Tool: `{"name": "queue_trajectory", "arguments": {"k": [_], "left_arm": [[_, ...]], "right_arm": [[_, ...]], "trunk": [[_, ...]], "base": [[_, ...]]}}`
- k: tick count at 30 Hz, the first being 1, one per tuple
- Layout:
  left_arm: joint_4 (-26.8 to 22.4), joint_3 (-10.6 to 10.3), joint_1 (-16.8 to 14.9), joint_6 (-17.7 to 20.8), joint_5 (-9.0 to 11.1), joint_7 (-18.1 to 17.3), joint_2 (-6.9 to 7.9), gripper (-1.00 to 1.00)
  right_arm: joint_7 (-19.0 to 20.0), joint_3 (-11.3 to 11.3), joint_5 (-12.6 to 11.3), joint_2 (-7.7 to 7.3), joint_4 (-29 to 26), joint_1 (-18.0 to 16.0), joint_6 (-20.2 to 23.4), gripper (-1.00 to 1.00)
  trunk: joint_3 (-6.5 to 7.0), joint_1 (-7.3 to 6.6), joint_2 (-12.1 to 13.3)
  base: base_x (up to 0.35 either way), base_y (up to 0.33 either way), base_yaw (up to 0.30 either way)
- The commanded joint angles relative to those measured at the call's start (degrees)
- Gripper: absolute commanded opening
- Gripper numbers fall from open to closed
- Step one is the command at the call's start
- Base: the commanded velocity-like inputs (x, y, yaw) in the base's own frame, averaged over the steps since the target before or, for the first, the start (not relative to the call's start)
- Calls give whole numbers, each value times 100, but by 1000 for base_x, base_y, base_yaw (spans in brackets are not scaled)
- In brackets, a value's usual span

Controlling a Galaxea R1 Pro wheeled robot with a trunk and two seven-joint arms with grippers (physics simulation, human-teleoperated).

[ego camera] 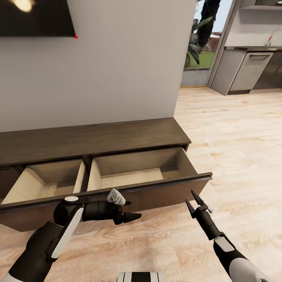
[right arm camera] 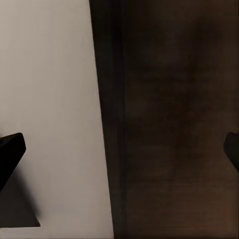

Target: Place each of the two pumpkins and all three candles from the living room inside a cabinet in the living room (use any cabinet), then make sure every cabinet is closed, and position the cauldron so it is next to a table in the living room.

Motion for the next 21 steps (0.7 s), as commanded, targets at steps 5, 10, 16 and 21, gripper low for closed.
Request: {"name": "queue_trajectory", "arguments": {"k": [5, 10, 16, 21], "left_arm": [[-2, -6, -4, 26, 17, -6, 3, 100], [-2, -5, -4, 19, 16, -7, 3, 100], [-2, -4, -4, -3, 17, -2, 3, 100], [-2, -4, -4, -8, 22, 0, 3, 100]], "right_arm": [[12, 10, -45, 0, 4, -2, 50, 100], [14, 10, -45, 0, 4, -2, 45, 100], [10, 10, -45, 1, 4, -2, 43, 100], [7, 3, -51, 2, 4, 3, 43, 100]], "trunk": [[-4, -2, -2], [-4, -2, -2], [40, -7, 1], [40, -7, 1]], "base": [[-23, 0, 0], [-4, 0, 0], [0, 0, 0], [0, 0, 0]]}}
